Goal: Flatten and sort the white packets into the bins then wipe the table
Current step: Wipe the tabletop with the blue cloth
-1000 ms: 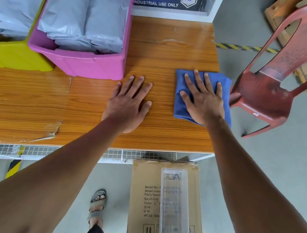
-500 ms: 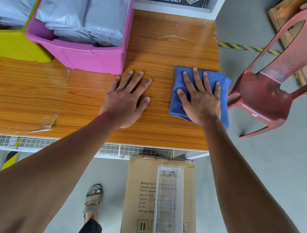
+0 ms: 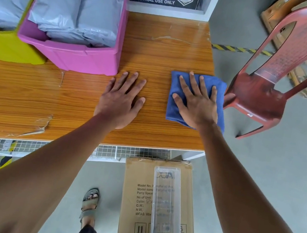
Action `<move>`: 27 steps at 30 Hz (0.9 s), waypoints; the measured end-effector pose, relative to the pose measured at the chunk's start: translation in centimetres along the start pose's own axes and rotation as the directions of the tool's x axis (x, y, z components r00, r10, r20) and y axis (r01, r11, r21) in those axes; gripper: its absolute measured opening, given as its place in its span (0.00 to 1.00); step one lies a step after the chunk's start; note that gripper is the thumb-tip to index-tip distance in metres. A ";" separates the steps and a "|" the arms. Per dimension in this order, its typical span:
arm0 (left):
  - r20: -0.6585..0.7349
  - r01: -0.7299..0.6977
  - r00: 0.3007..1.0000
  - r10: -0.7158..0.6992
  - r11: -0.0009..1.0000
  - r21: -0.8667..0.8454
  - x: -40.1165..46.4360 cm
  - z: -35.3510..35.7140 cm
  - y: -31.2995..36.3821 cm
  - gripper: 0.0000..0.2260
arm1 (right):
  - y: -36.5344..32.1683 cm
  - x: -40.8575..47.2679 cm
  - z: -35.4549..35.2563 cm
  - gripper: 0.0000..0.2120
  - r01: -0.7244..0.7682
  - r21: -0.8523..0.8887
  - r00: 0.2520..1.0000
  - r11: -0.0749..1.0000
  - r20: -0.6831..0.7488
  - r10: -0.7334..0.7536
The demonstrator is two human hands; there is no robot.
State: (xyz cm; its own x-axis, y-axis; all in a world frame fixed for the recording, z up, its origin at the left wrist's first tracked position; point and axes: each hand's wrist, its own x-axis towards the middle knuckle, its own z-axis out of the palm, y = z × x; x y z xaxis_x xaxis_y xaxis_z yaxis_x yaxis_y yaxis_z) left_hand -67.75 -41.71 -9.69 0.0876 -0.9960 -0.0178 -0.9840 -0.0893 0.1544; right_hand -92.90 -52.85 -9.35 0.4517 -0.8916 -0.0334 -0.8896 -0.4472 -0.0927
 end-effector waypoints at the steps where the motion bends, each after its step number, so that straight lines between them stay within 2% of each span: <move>1: 0.002 0.000 1.000 0.000 1.000 -0.006 0.0 -0.1 0.1 0.28 | -0.4 -1.7 0.2 0.33 0.014 -0.004 1.000 1.000 -0.015 -0.014; 4: 0.012 -0.004 1.000 0.004 1.000 -0.006 -0.1 -0.3 0.1 0.28 | -1.4 -7.4 0.8 0.32 0.032 -0.041 0.999 0.999 -0.030 -0.033; 6: 0.013 -0.008 1.000 0.008 1.000 -0.010 -0.2 -0.3 0.1 0.28 | -1.2 -8.3 0.8 0.32 0.030 -0.041 1.000 0.999 -0.004 -0.030; 13: -0.005 -0.010 1.000 0.010 1.000 0.004 -0.1 0.4 -0.2 0.28 | 1.2 0.9 -0.4 0.34 -0.030 -0.009 0.999 1.000 0.025 0.030; 17: -0.005 -0.008 1.000 0.008 1.000 0.020 0.1 0.1 0.0 0.28 | -1.0 -4.3 0.4 0.33 0.002 -0.021 1.000 1.000 -0.027 -0.003; 20: 0.016 0.001 1.000 -0.001 1.000 0.010 0.0 -0.1 0.4 0.28 | -1.9 -7.3 0.8 0.33 -0.002 -0.020 1.000 1.000 0.001 0.002; 23: 0.001 -0.029 1.000 0.029 1.000 0.011 1.2 0.1 0.9 0.28 | -0.8 -3.0 0.2 0.33 -0.015 -0.009 1.000 1.000 0.014 0.015; 27: -0.008 -0.034 0.999 0.034 0.999 -0.004 5.2 0.6 1.2 0.28 | 0.7 8.4 -0.5 0.33 -0.035 0.005 0.999 0.999 0.032 0.035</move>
State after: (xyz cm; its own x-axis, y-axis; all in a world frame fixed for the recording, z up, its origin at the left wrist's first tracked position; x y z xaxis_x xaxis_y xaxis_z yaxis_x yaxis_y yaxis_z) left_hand -68.60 -46.98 -10.16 0.0550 -0.9985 -0.0044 -0.9857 -0.0550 0.1594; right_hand -89.79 -60.69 -9.18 0.4220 -0.9040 -0.0685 -0.9047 -0.4150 -0.0966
